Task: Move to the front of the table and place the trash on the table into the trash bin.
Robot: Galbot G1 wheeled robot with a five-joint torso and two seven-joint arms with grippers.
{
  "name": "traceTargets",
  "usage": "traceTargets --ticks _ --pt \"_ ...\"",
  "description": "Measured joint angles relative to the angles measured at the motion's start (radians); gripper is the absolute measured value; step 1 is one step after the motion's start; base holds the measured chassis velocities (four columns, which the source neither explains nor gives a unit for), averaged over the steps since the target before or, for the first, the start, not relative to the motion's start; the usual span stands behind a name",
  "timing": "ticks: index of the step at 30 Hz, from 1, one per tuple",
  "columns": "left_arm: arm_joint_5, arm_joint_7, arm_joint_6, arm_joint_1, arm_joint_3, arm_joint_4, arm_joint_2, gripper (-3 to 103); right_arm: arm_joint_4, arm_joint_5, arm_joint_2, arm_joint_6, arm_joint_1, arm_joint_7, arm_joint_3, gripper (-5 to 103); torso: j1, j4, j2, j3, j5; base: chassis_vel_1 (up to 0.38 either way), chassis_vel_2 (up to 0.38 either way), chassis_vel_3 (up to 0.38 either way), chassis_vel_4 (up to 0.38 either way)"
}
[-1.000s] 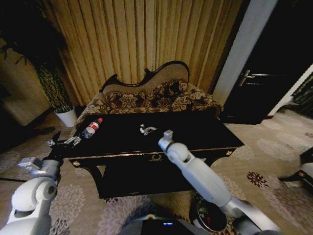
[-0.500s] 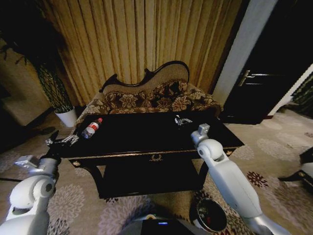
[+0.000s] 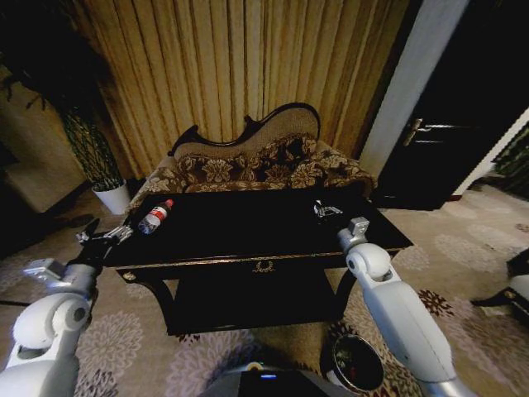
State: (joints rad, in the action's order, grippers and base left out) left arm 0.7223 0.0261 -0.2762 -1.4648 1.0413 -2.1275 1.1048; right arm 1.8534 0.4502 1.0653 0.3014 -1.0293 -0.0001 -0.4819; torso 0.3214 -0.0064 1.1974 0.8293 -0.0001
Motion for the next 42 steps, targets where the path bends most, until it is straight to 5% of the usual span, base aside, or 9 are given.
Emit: traceTargets --ticks 25,42 --pt "0.004 0.001 0.001 -0.002 -0.004 -0.034 0.027 100 0.079 0.006 -0.022 -0.007 -0.126 0.0 -0.11 2 0.0 -0.0003 0.0 0.0 0.0001 0.105 -0.097 -0.101 0.103" --pt "-0.001 0.005 0.003 -0.006 0.0 -0.042 0.035 100 0.108 -0.045 0.022 -0.048 -0.235 0.0 -0.157 2 0.0 -0.0003 0.0 0.0 0.0 0.136 -0.148 -0.135 0.135"
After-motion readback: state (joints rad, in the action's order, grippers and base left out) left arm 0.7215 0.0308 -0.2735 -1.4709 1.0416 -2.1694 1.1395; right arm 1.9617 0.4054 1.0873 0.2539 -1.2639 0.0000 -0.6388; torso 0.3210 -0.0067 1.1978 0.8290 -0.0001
